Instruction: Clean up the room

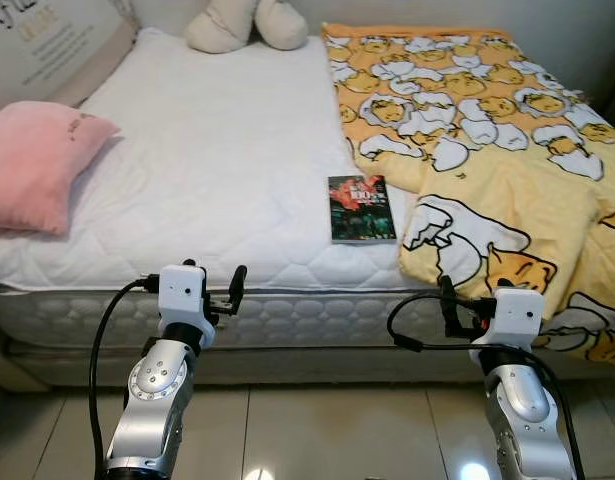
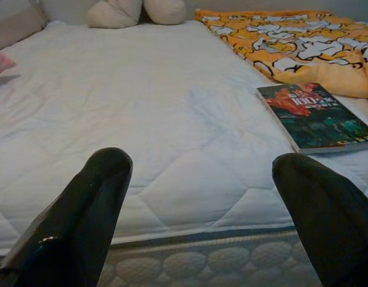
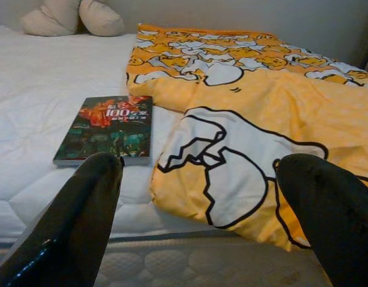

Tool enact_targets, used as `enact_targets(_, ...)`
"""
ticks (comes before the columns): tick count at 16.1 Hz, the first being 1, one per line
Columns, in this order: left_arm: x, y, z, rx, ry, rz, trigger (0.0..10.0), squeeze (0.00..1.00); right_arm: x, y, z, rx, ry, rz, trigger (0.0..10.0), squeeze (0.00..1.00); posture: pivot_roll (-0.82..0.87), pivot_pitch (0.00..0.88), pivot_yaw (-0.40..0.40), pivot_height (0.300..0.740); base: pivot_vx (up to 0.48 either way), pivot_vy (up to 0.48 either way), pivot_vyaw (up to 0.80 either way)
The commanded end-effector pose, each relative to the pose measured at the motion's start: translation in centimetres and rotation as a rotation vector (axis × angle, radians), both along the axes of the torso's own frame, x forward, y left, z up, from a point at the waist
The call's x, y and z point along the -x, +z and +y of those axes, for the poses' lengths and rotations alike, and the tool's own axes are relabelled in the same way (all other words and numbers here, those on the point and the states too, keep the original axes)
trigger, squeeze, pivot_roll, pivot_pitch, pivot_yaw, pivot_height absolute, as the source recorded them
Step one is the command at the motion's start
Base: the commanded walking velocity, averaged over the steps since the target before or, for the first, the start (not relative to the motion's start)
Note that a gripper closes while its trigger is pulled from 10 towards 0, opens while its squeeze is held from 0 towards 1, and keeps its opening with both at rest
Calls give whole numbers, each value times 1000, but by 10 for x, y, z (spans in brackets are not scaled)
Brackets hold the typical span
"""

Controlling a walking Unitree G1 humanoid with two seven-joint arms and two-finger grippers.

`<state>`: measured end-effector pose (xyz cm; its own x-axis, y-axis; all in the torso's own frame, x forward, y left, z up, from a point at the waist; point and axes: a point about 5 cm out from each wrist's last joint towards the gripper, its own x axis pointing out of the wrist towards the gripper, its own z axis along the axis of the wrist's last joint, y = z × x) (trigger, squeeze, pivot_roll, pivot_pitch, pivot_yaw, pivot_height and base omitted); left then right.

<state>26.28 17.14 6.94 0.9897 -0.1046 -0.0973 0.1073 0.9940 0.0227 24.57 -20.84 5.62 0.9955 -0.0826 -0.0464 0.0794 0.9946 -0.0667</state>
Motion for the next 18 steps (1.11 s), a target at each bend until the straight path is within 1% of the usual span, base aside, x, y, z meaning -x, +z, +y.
enact_targets(1,-3,0,-1,-6,0,11,10000,1000,-1,-1,1,-12,3,1,10000,0,-36,0,7,740,0,0,0)
enact_targets(4,-4,-1,-5,-40,-24,18,10000,1000,-2,-1,0,-9,5,1,10000,0,-34,0,7,740,0,0,0)
enact_targets(6,-4,-1,-6,-13,-51,25,10000,1000,-3,-1,0,-7,5,2,10000,0,-33,0,6,740,0,0,0)
enact_targets(7,-4,1,-7,-13,-61,13,10000,749,-4,-1,2,-6,16,1,10000,0,-32,0,5,740,454,0,0)
enact_targets(8,-5,3,-7,-11,-63,1,10000,0,-5,-1,3,-4,25,1,10000,0,-32,0,4,740,398,-266,0)
enact_targets(10,-6,4,-7,-30,-65,-9,10000,0,-5,-1,4,-2,31,3,10000,0,-29,0,5,740,414,-131,0)
enact_targets(12,-5,4,-12,-24,-107,-12,10000,0,-6,-1,4,2,39,4,10000,0,-30,0,4,740,0,0,0)
enact_targets(13,-4,6,-14,16,-129,-25,10000,0,-6,-1,5,5,44,4,10000,0,-32,0,6,740,480,0,0)
enact_targets(18,-8,7,-16,15,-126,-21,10000,0,-6,-2,6,12,53,3,10000,0,-37,0,8,740,480,0,0)
